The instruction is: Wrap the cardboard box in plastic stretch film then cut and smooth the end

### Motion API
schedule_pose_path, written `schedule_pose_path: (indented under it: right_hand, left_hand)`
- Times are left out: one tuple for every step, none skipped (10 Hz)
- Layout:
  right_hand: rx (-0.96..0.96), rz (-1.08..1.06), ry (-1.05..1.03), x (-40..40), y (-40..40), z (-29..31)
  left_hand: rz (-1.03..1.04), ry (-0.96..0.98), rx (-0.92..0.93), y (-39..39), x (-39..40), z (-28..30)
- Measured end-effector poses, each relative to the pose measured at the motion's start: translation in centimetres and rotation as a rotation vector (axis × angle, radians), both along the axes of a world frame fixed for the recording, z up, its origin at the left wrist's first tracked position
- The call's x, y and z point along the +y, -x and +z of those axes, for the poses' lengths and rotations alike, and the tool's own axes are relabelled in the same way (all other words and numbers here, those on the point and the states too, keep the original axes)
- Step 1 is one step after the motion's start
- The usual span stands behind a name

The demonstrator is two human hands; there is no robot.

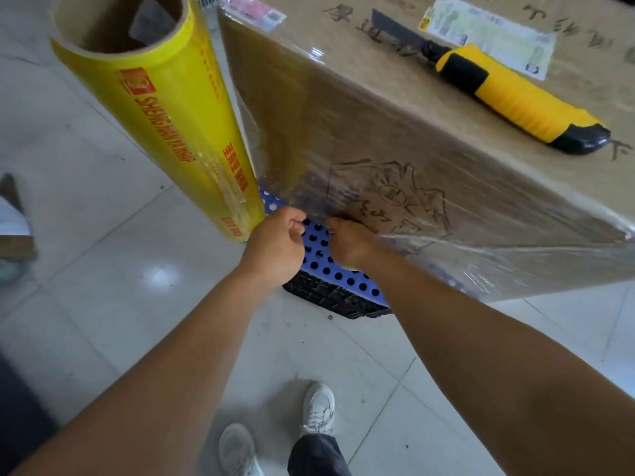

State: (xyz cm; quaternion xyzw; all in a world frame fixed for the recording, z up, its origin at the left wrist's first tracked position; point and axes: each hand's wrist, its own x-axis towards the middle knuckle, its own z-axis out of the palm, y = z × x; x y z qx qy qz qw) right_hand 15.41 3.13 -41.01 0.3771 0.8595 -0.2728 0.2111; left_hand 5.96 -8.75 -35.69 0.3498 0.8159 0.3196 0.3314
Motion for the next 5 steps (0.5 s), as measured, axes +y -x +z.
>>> schedule_pose_path:
  right_hand:
    - [0.072,-0.026,0.025,0.2,0.7,-0.5]
    - [0.182,-0.068,0.063,-0.1,0.1,0.0]
    - [0.367,-0.140,0.068,-0.9,-0.5,1.8]
    - [0.433,-0.184,0.067,-2.2,-1.6,4.1]
    - [0.423,-0.154,0.013,-3.7,-3.1,5.8]
  left_hand:
    - [0.029,0.009,0.005,0.2,-0.1,-0.1]
    - [0.045,0.007,-0.008,0.3,-0.4,0.1]
    - [0.059,0.004,-0.014,0.0,-0.7,0.4]
    - [0.048,-0.006,-0.016,-0.4,-0.9,1.2]
    - [0.017,-0.029,-0.011,-1.1,-1.3,2.2]
